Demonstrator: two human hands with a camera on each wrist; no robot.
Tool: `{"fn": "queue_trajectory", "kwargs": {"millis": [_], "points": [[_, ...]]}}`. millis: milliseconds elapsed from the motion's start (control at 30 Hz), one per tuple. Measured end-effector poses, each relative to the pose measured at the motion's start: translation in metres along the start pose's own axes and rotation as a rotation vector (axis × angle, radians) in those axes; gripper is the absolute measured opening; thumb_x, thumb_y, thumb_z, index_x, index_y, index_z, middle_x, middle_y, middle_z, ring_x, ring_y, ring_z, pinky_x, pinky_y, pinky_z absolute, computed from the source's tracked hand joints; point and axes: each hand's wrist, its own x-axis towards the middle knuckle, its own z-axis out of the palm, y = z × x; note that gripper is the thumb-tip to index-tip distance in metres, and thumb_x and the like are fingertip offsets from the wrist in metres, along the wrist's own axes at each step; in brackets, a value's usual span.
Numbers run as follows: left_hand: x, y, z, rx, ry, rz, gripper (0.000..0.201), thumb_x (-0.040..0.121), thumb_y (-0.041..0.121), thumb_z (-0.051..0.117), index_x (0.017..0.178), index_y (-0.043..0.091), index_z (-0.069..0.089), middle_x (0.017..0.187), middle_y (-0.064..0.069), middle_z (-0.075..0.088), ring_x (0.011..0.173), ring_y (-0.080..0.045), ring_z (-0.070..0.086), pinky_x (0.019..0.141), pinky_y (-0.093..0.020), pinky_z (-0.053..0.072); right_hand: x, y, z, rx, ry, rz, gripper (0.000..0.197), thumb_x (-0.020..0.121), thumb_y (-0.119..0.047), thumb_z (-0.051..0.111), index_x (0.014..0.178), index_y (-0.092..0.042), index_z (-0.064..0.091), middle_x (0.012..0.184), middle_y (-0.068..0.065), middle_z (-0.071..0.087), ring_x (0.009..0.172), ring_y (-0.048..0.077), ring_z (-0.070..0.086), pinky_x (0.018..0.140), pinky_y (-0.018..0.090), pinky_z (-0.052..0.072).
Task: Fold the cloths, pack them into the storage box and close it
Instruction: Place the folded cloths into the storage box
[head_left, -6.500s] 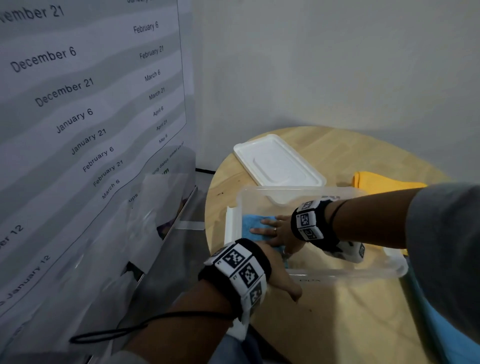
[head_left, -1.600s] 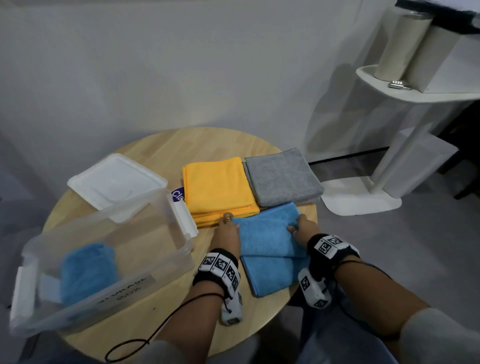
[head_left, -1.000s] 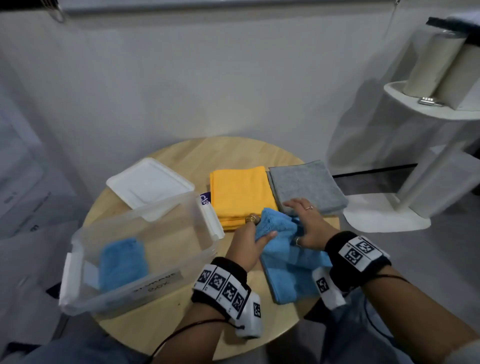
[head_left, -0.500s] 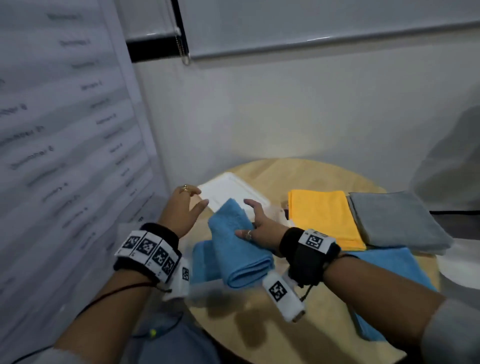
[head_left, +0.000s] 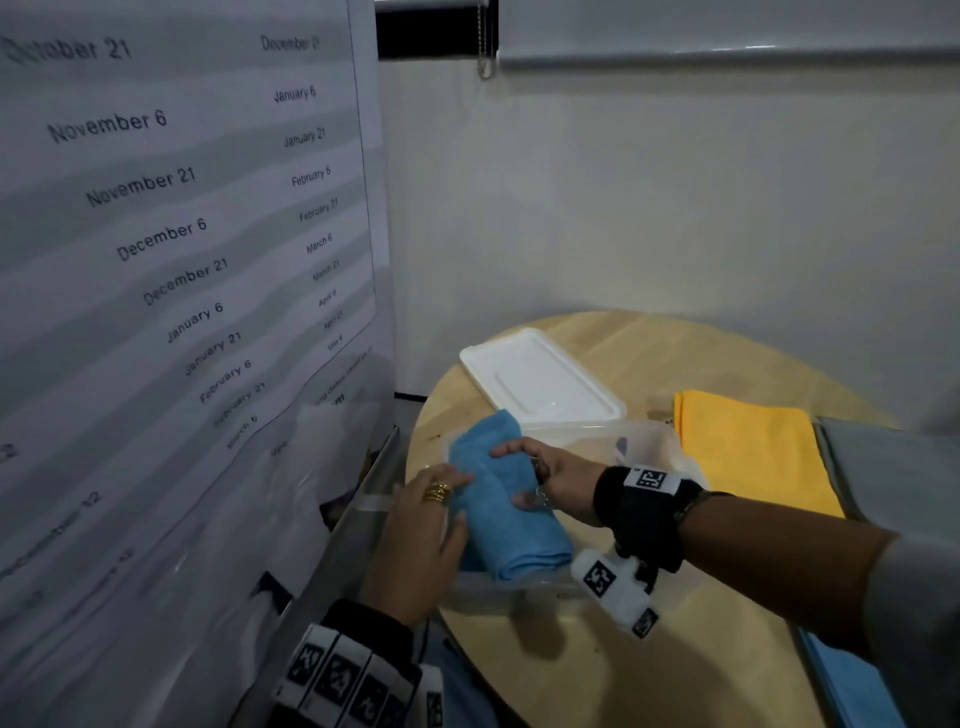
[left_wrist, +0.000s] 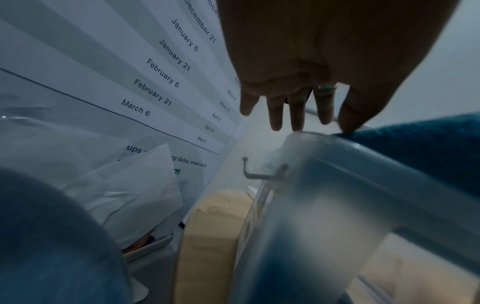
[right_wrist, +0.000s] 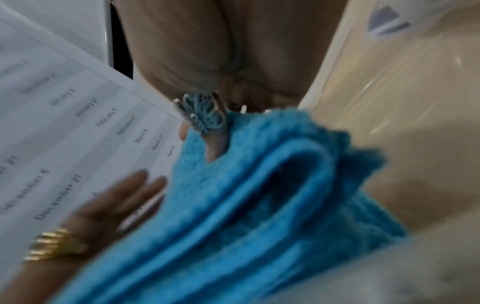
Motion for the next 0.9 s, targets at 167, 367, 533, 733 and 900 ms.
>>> {"fn": "queue_trajectory", "kwargs": {"millis": [167,367,533,733,900], "points": [[-0.002,0.019,0.001,0.303,-0.229,0.055,0.04,0.078,0.06,0.055,0.099,0.027,0.06,0.1,0.015,0.055,0.098,-0.005,0.049,0.088,-0.012,0.035,0.01,0.007,0.007,-0.229,-0.037,0.169,0.066,0.08,0.019,0.055,0.129,-0.019,0.033,0.117,0.002,0.047,0.1,0.016,0.053,0.068,0.023,0.053],[0.006,0.021,0.01,0.603,-0.469,0.004,0.079,0.072,0.081,0.016,0.09,0.019,0.062,0.085,0.001,0.066,0.096,-0.015,0.06,0.118,-0.044,-0.001,0.02,0.014,0.031,-0.633,-0.092,0.448,0.074,0.089,0.005,0.044,0.143,-0.032,0.011,0.145,0.017,0.028,0.125,0.035,0.043,0.072,0.034,0.049],[0.016,0.028,0.014,0.667,-0.512,0.076,0.074,0.08,0.075,0.033,0.106,0.014,0.065,0.093,-0.004,0.068,0.107,-0.019,0.056,0.118,-0.043,0.0,0.018,-0.005,0.042,-1.235,-0.157,0.475,0.073,0.096,-0.011,0.043,0.15,-0.025,-0.004,0.154,0.017,0.012,0.136,0.035,0.031,0.104,0.038,0.037],[0.009,0.026,0.011,0.628,-0.594,0.131,0.068,0.076,0.077,0.045,0.092,0.013,0.062,0.093,-0.003,0.066,0.092,-0.021,0.058,0.1,-0.033,0.032,0.03,-0.046,0.031,-1.746,-0.207,0.015,0.056,0.092,-0.001,0.044,0.145,-0.013,0.031,0.155,0.012,0.017,0.139,0.029,0.028,0.112,0.038,0.03],[0.018,0.027,0.022,0.541,-0.661,0.063,0.079,0.084,0.076,0.026,0.118,0.012,0.059,0.112,-0.009,0.064,0.108,-0.025,0.055,0.094,-0.036,0.042,0.044,-0.019,0.029,-1.917,-0.626,0.113,0.062,0.101,-0.035,0.03,0.149,-0.023,-0.008,0.156,0.007,-0.022,0.145,0.03,-0.012,0.117,0.043,0.001]]}}
